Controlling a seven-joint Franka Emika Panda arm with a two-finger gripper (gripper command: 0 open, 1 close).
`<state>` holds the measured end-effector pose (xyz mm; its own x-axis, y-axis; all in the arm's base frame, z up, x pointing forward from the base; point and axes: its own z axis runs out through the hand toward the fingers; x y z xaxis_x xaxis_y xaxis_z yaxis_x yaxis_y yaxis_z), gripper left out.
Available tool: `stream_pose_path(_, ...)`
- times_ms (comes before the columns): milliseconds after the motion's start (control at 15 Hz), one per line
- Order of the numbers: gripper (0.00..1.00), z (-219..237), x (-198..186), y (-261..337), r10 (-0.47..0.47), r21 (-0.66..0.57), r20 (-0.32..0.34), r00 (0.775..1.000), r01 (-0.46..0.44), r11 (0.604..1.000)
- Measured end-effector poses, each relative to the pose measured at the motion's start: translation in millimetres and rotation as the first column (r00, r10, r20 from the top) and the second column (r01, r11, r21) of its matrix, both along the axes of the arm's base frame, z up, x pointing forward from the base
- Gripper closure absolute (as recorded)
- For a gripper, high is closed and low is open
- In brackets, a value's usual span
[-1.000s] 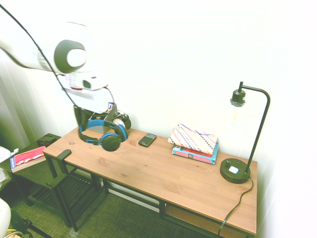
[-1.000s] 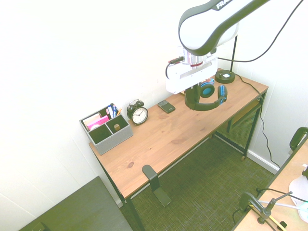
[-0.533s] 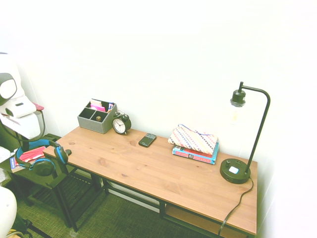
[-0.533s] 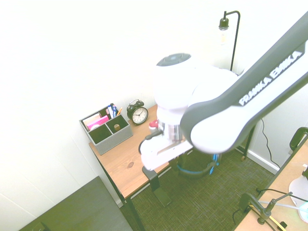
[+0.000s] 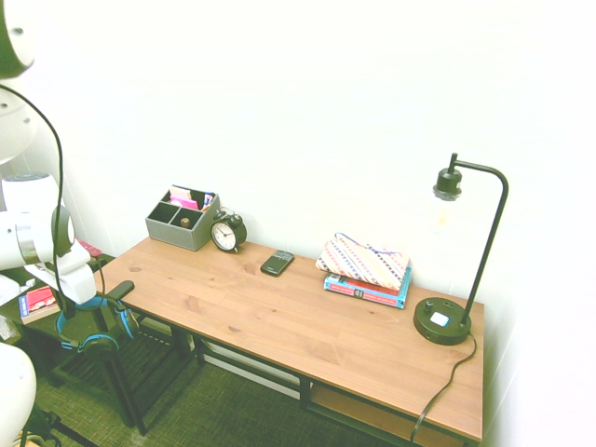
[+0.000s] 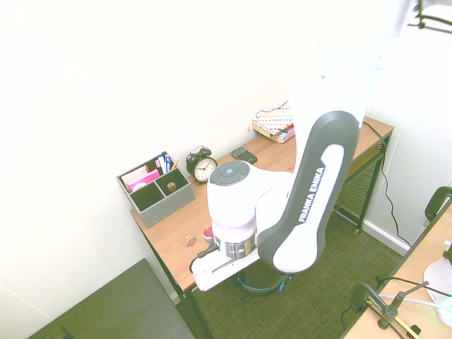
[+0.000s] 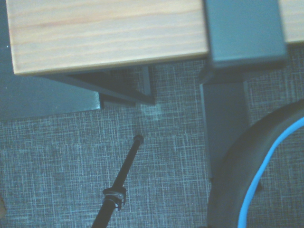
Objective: Hang the headphone
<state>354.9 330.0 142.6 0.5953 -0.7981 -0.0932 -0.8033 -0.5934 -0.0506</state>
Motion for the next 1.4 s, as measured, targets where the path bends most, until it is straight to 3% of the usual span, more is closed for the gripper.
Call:
stream_pose_path(467,1.0,-62.4,26.2,12.2,-0.037,-0.023,-0.044,0.998,0.036,0.999)
stream_pose_path(533,0.0,-66.0,28.7,13.4,-0.034,-0.028,-0.056,0.998,0.033,0.999)
stream_pose_path(800,0.0,-77.8,37.1,13.8,-0.036,-0.046,-0.103,0.994,0.031,0.998)
stream_pose_path(1400,0.0,-71.6,39.7,17.1,-0.048,-0.03,-0.106,0.993,0.045,0.999)
